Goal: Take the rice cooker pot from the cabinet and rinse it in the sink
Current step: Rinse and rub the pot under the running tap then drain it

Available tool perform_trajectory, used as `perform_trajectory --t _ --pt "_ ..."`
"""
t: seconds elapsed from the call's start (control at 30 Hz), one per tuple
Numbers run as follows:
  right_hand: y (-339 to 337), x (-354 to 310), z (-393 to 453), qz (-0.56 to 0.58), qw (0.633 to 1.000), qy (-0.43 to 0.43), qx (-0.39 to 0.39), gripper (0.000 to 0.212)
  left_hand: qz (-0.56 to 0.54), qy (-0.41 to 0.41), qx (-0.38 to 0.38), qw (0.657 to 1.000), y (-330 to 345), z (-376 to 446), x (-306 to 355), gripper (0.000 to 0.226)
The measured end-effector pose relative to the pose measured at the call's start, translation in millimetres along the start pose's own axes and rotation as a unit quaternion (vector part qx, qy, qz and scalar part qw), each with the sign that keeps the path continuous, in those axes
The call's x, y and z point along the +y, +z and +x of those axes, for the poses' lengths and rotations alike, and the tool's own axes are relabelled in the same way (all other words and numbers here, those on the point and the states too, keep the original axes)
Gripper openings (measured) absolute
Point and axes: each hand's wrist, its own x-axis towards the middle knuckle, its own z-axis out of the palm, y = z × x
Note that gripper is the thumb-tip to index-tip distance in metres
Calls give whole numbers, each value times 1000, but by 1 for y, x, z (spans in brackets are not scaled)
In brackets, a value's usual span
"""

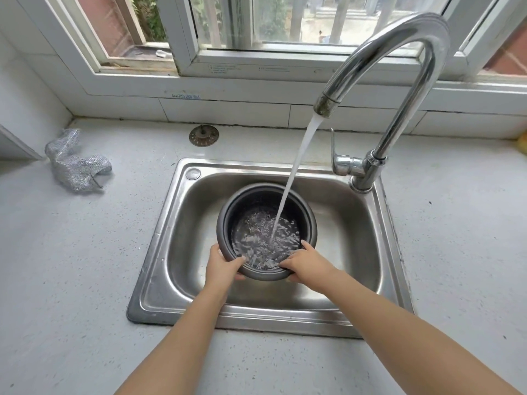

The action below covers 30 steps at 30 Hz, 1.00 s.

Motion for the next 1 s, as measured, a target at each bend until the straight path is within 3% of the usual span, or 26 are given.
perform_trajectory --t 0.13,0.4,0.53,0.67,0.77,1.0 --pt "1 -6 -2 7 1000 3 13 36 -30 -33 -10 999 7 -4 1 68" --pt "2 -17 -14 30 996 -26 84 46 -29 -5 -12 1000 7 -4 13 60" --pt "-2 -20 -10 82 995 -22 59 47 5 14 -5 1000 2 -4 17 56" --pt "0 -29 -1 169 985 -19 28 45 87 63 -11 994 -3 -4 27 75" --pt "5 -29 2 189 981 -12 -31 46 145 95 -3 985 -7 -4 35 78" --pt "4 1 1 -57 998 14 -17 46 228 121 -7 966 -7 -11 48 76"
